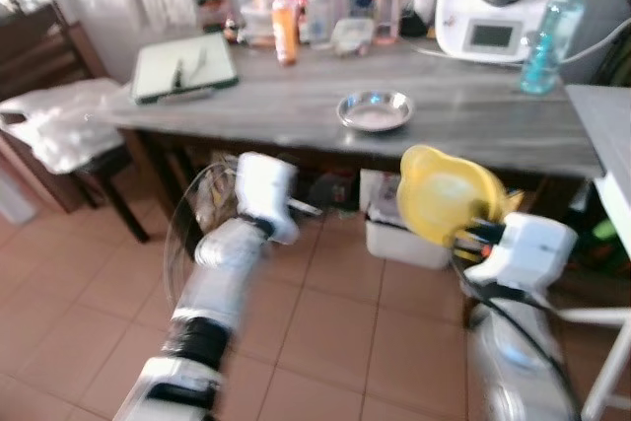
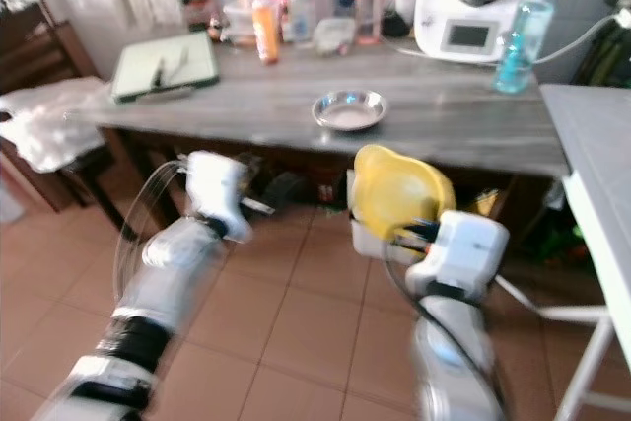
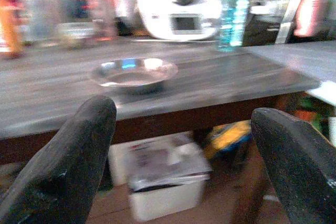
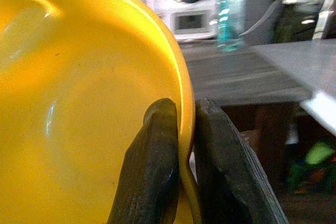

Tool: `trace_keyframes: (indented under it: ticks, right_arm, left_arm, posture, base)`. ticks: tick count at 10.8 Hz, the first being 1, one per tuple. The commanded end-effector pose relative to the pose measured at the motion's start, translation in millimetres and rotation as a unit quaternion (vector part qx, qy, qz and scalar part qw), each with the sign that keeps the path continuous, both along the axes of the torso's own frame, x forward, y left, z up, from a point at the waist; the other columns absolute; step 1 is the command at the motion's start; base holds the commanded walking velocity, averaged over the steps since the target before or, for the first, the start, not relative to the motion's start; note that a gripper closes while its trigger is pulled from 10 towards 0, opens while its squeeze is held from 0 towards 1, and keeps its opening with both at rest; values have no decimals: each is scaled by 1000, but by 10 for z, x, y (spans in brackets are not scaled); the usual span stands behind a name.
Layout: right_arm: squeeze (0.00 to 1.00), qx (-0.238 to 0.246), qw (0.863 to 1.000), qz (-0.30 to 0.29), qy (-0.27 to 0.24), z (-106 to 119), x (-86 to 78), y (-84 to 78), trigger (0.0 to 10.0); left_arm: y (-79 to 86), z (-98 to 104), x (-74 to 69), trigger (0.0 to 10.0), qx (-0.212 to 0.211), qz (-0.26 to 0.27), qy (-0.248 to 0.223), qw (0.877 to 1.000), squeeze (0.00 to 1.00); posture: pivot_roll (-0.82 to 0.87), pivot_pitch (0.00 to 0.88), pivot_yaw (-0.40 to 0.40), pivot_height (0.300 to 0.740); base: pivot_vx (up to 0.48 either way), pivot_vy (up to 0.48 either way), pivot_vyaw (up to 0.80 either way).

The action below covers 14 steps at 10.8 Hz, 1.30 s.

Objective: Setting the table

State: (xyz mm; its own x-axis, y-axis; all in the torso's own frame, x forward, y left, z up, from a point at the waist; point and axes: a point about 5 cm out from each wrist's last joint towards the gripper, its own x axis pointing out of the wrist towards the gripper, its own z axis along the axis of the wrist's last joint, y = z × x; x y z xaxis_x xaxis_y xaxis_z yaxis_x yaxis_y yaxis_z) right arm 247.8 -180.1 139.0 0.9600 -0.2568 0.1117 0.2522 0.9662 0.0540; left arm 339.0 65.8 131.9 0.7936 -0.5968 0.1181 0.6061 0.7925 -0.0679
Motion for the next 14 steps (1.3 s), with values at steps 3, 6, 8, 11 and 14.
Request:
trace_keyframes:
  ticks: [3,6,8,11,14]
  right_arm:
    - [0,3,1000,18,-21,98,24,97,10000]
    - [0,2,1000,18,-22,102,2,87,10000]
    - [0,-3,1000,17,-20,101,-24,67,10000]
    - [0,-10,1000,18,-21,127,-107,19,10000]
    - [0,-23,999,29,3,42,-265,41,10000]
  left_arm:
    - [146,49,56,10000,7,21,-10,1000,0]
    - [162,37,51,10000,8,22,-9,1000,0]
    - [220,7,39,10000,14,25,-8,1000,0]
    - [476,-30,43,10000,28,70,-11,997,0]
    - [748,-144,-72,10000,42,113,-5,993,0]
  posture:
    - [8,13,63,740]
    - [3,19,65,740]
    - [-3,22,61,740]
    - [-7,24,42,740]
    - [0,27,14,740]
  base:
    - [376,0,-302]
    - [377,0,-442]
    - [373,0,0]
    - [347,0,0]
    - [336,0,0]
